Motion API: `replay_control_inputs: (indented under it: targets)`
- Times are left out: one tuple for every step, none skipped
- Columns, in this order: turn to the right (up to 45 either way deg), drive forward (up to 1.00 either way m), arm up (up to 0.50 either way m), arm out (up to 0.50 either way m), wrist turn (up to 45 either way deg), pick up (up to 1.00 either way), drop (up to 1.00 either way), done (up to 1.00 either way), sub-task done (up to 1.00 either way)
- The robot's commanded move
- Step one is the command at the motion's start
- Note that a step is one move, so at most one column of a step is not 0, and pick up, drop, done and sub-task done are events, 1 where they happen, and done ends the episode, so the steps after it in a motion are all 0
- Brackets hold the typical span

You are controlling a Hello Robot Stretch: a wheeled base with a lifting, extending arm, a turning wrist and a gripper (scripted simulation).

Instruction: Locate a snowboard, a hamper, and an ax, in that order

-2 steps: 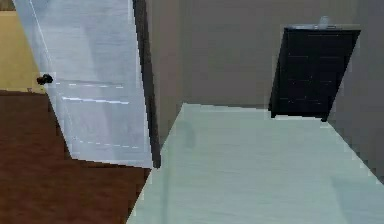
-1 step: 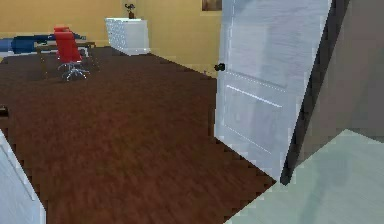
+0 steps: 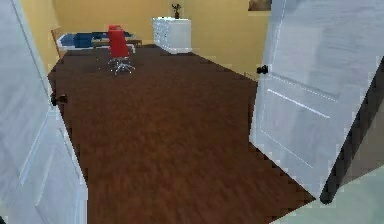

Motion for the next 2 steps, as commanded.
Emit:
replay_control_inputs:
  targets:
    - [0.0,1.0,0.0,0.0,0.0,0.0,0.0,0.0,0.0]
    - [-3.0,0.0,0.0,0.0,0.0,0.0,0.0,0.0,0.0]
